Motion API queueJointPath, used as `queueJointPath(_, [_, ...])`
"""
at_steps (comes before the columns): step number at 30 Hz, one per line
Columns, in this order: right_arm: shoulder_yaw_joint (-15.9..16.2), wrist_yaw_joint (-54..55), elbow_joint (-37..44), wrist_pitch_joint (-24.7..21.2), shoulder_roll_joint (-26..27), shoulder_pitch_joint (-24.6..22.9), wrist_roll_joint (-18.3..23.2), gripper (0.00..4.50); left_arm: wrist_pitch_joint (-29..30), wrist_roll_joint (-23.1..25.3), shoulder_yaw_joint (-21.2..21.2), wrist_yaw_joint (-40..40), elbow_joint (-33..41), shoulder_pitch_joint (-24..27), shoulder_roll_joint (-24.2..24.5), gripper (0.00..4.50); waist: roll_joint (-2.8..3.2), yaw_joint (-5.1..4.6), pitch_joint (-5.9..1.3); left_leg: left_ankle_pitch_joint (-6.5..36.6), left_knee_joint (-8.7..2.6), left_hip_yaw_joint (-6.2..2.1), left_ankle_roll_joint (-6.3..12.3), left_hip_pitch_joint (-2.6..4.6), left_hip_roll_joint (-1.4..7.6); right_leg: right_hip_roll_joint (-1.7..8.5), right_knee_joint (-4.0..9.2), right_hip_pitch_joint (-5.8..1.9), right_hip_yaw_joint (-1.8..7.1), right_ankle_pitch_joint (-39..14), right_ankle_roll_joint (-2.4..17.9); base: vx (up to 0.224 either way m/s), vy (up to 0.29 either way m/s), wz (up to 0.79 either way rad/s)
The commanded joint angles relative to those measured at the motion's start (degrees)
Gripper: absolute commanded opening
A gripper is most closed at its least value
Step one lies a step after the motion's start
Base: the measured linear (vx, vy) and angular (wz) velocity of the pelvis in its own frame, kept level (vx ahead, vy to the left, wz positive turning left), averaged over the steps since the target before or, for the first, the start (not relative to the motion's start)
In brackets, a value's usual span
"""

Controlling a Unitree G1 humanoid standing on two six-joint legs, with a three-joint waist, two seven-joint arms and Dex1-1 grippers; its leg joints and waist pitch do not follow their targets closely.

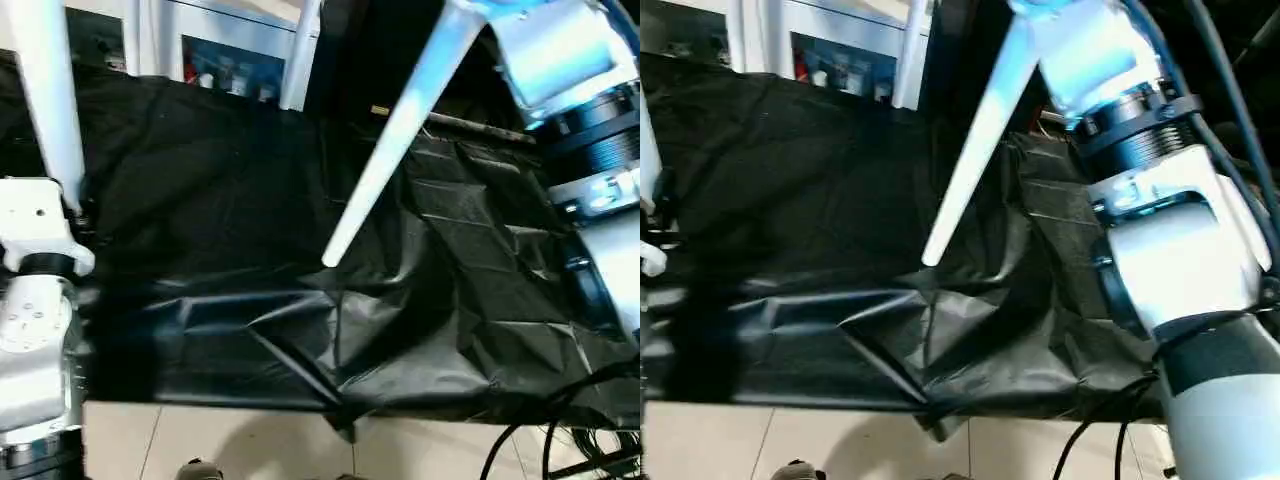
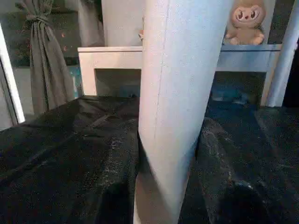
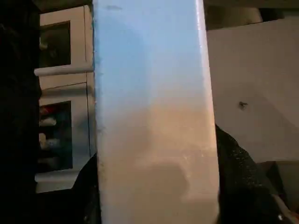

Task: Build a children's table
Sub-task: Flip table

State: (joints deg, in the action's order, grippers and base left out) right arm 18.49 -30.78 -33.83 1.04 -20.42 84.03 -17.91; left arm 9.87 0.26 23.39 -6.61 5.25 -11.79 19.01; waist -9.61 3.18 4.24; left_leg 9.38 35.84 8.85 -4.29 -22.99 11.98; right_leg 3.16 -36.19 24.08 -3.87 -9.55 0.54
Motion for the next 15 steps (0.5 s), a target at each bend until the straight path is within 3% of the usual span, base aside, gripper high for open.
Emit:
queueJointPath(1, [-1.6,-5.7,6.4,3.0,3.3,-0.3,8.3,1.95,4.1,1.1,-0.5,0.6,-5.2,1.0,-0.1,1.59,3.15,-0.45,-3.95,23.2,-4.89,-0.27,-5.57,2.09,1.43,3.49,3.39,-1.23,2.68,-13.1,6.8,0.000,0.000,0.00])
queueJointPath(2, [-1.5,-6.3,6.8,2.9,3.5,-0.5,8.4,1.95,4.2,1.0,-0.3,0.6,-5.2,1.4,0.0,1.58,3.34,-0.48,-3.93,23.4,-4.93,-0.28,-5.70,2.17,1.45,3.44,3.39,-1.24,2.68,-12.9,6.9,0.000,0.000,0.00])
queueJointPath(7, [-2.6,-9.5,9.1,1.5,5.6,-2.0,11.4,2.42,4.3,0.8,1.2,2.0,-5.0,5.2,0.2,1.57,2.98,-1.00,-3.40,29.5,-5.22,-0.55,-6.46,2.56,1.48,3.40,4.19,-0.58,2.59,-19.9,5.3,0.000,0.000,0.00])
queueJointPath(9, [-2.6,-9.7,9.5,1.2,5.7,-2.1,11.6,2.75,4.3,0.8,1.2,2.1,-5.0,5.4,0.2,1.56,2.74,-1.07,-3.40,32.4,-5.15,-0.74,-6.71,3.02,1.51,3.45,4.66,-0.24,2.44,-23.5,4.4,0.000,0.000,0.00])
queueJointPath(10, [-3.1,-9.8,10.1,0.6,6.0,-2.5,12.3,2.75,4.0,0.6,1.4,2.2,-5.0,6.1,0.2,1.56,2.58,-0.92,-3.17,33.9,-5.06,-0.62,-6.55,3.42,1.45,3.32,5.05,0.35,2.39,-24.9,3.8,0.000,0.000,0.00])
queueJointPath(15, [-4.8,-9.8,12.4,-0.9,6.7,-3.0,13.8,3.02,3.4,-0.2,1.7,2.0,-5.0,6.8,0.3,1.56,2.40,-1.22,-3.14,36.1,-5.09,-1.14,-6.49,3.25,1.28,3.55,5.45,0.06,2.06,-29.4,2.4,0.000,0.000,0.00])
